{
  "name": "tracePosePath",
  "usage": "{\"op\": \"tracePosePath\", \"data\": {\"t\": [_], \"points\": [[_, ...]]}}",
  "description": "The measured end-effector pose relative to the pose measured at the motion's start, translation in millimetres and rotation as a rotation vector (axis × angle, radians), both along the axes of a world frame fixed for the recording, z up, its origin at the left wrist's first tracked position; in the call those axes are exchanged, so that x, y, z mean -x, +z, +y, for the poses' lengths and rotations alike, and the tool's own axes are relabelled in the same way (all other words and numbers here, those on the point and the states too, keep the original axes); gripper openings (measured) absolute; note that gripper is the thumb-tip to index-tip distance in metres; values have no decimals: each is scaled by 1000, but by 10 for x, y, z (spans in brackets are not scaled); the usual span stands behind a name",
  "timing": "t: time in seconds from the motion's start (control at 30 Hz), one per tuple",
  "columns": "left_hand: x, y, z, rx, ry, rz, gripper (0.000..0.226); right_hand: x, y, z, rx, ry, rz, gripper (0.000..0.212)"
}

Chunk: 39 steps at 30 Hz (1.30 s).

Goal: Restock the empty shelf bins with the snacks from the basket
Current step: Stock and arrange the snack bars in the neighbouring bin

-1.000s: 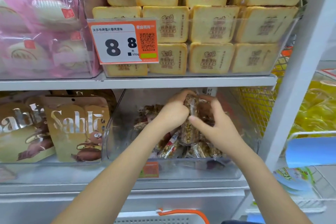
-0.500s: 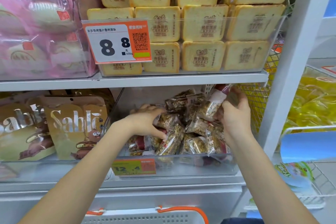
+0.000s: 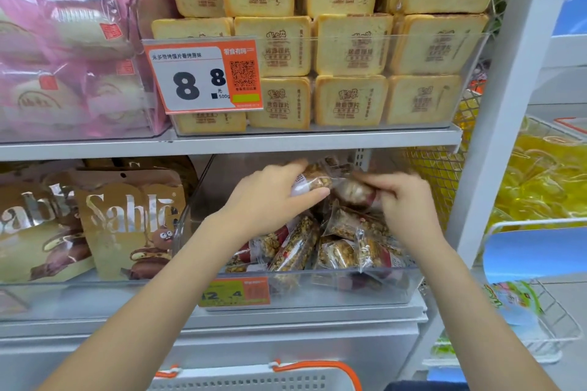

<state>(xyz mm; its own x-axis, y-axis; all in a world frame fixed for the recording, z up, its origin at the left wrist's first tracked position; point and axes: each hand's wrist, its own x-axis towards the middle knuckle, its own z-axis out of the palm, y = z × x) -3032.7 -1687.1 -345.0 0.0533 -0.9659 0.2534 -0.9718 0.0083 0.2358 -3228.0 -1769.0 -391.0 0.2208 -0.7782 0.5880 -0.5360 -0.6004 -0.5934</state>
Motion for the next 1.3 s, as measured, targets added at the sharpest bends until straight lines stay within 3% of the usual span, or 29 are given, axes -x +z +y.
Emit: {"op": "tracePosePath", "data": {"t": [0.07, 0.13, 0.23, 0.37, 0.47, 0.6, 0.67, 0.73, 0.8, 0.87, 0.9, 1.0, 1.1, 1.2, 1.3], "points": [[73, 71, 16, 16, 9, -14, 56, -26, -63, 44, 106, 34, 263, 53], [120, 114, 18, -42, -12, 20, 41, -25, -86, 58, -35, 89, 297, 51], [188, 102, -70, -135, -130, 188, 33, 43, -21, 74, -256, 23, 148, 48], [351, 44, -427, -62, -206, 76, 51, 76, 75, 213, -156, -102, -158, 46], [448, 15, -714, -48, -253, 122, 52, 69, 48, 274, -107, -226, -137, 47], [404, -65, -1020, -314, -253, 34, 53, 137, -24, 194, -98, -273, -39, 47], [391, -64, -1008, -363, -282, 182, 50, 107, -42, 193, 15, -130, 64, 45], [380, -53, -895, -253, -274, 463, 41, 43, -127, 196, 49, 47, 311, 53], [268, -105, -689, -92, -103, 633, 39, -25, -250, 180, -18, 77, 538, 64], [53, -244, -442, -13, 61, 536, 29, -66, -319, 110, -131, 25, 595, 69], [-45, -316, -298, -61, 101, 431, 25, -83, -324, 82, -163, 13, 597, 68], [-152, -490, -31, -353, 76, 158, 47, -111, -316, 87, -146, -5, 588, 65], [-50, -548, -59, -388, 77, -101, 68, -90, -275, 188, -150, 20, 528, 61], [7, -615, -131, -479, 114, -143, 94, -34, -182, 283, -202, 61, 359, 56], [25, -590, -109, -399, 79, -120, 77, 40, -167, 334, -181, 75, 211, 52]]}}
